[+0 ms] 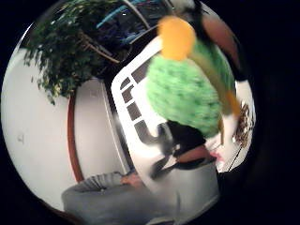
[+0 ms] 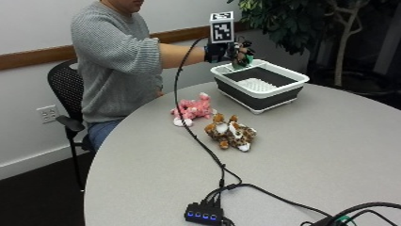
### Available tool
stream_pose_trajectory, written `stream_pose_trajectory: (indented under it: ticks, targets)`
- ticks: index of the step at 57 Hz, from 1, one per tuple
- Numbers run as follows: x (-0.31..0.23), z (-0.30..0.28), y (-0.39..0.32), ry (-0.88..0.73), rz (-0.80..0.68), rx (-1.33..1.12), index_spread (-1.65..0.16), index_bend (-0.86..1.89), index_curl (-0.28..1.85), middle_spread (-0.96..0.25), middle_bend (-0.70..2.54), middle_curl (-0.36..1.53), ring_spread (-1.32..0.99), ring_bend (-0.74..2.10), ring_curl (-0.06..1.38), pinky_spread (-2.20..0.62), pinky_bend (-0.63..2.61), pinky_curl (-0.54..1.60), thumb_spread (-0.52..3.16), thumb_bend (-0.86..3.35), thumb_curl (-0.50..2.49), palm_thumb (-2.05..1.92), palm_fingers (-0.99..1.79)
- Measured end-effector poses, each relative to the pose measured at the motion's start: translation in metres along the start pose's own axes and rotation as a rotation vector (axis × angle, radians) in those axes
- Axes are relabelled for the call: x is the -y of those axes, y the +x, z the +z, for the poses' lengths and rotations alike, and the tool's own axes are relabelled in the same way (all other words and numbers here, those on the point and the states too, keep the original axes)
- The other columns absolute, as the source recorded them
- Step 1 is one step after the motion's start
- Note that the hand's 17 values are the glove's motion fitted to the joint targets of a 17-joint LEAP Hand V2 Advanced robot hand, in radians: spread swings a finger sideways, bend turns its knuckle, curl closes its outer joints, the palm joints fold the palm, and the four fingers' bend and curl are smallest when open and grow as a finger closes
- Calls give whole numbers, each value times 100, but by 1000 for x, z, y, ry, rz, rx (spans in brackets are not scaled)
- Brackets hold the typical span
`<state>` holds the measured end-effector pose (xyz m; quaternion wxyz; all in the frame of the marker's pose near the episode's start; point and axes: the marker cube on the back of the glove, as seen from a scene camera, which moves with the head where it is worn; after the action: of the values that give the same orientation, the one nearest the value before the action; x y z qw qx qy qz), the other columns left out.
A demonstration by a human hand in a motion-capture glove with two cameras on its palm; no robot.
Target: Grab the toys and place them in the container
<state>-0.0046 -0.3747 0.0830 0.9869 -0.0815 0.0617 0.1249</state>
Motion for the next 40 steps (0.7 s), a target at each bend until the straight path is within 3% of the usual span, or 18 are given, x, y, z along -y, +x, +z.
stream_pose_trajectory:
  ticks: [4,6,14,40]
  targets:
    - [-6,12,7,-97,17,109,-36,1,30,-22,40,41,-45,108,44,-14,88,44,132,-10,33,17,-3]
    - [-10,15,11,-114,11,139,-34,2,29,-20,29,38,-41,103,43,-11,98,46,128,-10,32,9,-16]
    - [-26,22,16,-82,-31,80,-31,5,21,-15,18,34,-32,92,36,-4,105,45,121,-5,30,-3,-17]
    - [-62,6,55,-67,-30,114,-31,11,18,-14,18,34,-23,80,31,2,100,39,122,-3,27,-3,-11]
